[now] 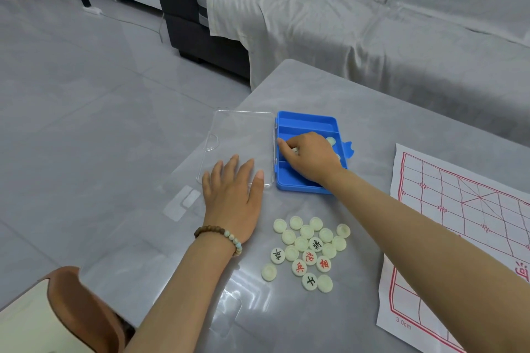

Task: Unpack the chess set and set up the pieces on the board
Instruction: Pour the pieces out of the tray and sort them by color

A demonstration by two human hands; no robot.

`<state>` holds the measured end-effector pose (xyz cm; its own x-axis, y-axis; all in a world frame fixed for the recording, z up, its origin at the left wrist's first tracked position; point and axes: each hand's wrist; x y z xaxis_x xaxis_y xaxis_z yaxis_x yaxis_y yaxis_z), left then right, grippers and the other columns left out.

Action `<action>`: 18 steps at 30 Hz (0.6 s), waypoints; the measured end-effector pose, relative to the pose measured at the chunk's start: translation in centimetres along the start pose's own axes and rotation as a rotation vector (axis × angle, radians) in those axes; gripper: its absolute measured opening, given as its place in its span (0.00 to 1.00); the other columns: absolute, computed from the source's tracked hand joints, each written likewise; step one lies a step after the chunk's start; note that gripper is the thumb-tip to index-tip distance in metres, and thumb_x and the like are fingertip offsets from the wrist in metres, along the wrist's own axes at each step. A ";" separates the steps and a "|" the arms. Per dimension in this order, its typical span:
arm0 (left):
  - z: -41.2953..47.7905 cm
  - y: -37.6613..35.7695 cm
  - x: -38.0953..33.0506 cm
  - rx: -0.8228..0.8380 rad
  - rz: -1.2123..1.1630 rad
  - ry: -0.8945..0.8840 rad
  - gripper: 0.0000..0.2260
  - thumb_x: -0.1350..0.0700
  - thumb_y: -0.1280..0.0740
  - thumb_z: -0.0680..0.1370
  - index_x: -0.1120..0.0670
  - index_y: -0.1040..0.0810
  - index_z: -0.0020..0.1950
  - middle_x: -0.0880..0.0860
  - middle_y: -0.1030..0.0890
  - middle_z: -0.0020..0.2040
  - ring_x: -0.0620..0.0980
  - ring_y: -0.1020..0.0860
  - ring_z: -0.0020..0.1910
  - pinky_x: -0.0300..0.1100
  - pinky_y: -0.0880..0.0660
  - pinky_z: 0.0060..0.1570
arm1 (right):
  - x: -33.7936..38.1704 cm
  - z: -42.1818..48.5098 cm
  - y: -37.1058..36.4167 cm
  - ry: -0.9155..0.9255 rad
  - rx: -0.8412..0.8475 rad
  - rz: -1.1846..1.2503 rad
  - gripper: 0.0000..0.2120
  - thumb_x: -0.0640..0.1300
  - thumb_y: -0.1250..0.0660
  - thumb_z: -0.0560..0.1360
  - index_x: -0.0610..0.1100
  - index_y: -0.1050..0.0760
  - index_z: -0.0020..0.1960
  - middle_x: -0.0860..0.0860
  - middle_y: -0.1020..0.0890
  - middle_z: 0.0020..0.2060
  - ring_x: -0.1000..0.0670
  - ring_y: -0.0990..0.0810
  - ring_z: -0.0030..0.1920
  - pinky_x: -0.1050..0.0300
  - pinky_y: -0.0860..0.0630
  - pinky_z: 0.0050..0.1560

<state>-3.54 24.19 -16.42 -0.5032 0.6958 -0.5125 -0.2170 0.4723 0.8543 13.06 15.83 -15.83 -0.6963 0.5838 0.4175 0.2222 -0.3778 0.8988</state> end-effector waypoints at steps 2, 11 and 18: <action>0.2 -0.2 0.2 0.016 -0.022 -0.038 0.23 0.44 0.57 0.80 0.45 0.46 0.75 0.47 0.52 0.77 0.48 0.57 0.75 0.46 0.64 0.72 | -0.4 0.5 0.3 -0.059 -0.017 0.077 0.26 0.49 0.42 0.79 0.45 0.42 0.24 0.51 0.37 0.20 0.52 0.38 0.24 0.55 0.38 0.29; 0.5 -0.2 0.0 0.023 -0.056 -0.063 0.22 0.45 0.56 0.81 0.47 0.45 0.75 0.47 0.51 0.77 0.49 0.57 0.75 0.45 0.64 0.72 | 1.5 -4.3 3.4 -0.035 -0.203 0.379 0.24 0.49 0.42 0.80 0.46 0.43 0.28 0.53 0.41 0.22 0.54 0.43 0.25 0.59 0.40 0.29; -0.1 -0.3 -0.3 0.016 -0.056 -0.066 0.22 0.45 0.56 0.81 0.47 0.42 0.74 0.48 0.48 0.77 0.49 0.55 0.75 0.46 0.63 0.71 | -0.1 -10.6 1.0 0.063 0.021 -0.142 0.15 0.53 0.41 0.79 0.47 0.32 0.36 0.56 0.29 0.32 0.53 0.30 0.33 0.58 0.37 0.33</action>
<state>-3.42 23.79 -16.52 -0.4346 0.7020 -0.5642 -0.2298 0.5193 0.8231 6.15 7.78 -16.35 -0.7631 0.5836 0.2775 0.1320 -0.2796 0.9510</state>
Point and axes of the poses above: each hand's wrist, its own z-axis towards the middle knuckle, its own y-axis out of the back of the hand, x = y × z
